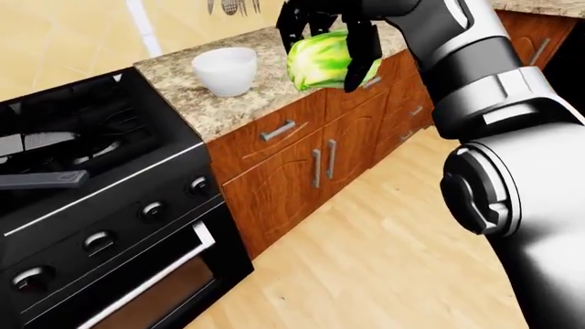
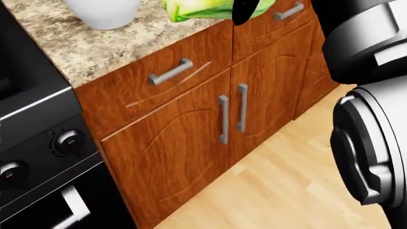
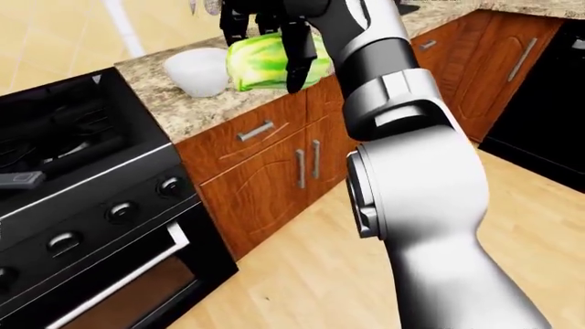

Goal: Pick the zucchini from the pan and place it in the bowl.

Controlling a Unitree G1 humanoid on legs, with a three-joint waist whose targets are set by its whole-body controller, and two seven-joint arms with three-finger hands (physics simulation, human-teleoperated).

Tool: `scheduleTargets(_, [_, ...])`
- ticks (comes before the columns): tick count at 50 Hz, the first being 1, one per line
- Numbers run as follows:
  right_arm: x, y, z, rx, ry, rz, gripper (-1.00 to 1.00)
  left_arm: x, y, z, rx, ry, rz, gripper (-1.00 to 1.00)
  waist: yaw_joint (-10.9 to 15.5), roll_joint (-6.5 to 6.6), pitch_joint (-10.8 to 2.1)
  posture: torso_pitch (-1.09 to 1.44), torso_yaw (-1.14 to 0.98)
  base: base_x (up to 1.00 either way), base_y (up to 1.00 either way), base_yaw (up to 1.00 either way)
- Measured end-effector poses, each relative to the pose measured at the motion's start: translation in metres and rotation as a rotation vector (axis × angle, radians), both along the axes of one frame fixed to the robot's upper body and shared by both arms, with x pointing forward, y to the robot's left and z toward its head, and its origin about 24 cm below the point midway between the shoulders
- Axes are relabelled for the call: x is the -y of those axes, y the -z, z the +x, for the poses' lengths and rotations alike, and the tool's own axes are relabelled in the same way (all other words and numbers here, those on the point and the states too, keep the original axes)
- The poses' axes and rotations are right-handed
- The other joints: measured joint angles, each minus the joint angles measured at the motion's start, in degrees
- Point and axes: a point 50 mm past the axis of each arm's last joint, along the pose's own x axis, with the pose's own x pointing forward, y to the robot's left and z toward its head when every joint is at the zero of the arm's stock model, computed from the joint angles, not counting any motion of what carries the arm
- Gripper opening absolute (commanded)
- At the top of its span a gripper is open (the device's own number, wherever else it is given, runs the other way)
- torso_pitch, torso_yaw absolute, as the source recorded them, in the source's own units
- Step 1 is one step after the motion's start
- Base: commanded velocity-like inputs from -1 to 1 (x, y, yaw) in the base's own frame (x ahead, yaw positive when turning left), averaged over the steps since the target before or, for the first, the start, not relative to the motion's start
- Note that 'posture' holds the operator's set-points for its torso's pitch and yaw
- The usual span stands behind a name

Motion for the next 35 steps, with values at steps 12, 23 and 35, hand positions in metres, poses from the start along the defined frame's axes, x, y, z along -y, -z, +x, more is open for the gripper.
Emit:
scheduleTargets(12, [0.0,0.0,0.0,-0.018,-0.007,0.001,-1.0,0.001,-0.008,-0.003,0.028,0.0,0.02,1.0,-1.1,3.62,2.86,0.0,0.0,0.0,0.0,0.0])
scheduleTargets(23, [-0.005,-0.001,-0.002,0.001,-0.026,-0.02,-1.0,-0.004,-0.005,-0.002,0.007,-0.018,-0.002,1.0,-1.4,4.56,1.8,0.0,0.0,0.0,0.0,0.0])
scheduleTargets(35, [-0.006,-0.01,-0.006,0.038,-0.044,-0.019,-1.0,-0.002,-0.009,-0.006,0.031,-0.018,0.009,1.0,0.0,1.26,1.07,0.0,0.0,0.17,0.0,0.0])
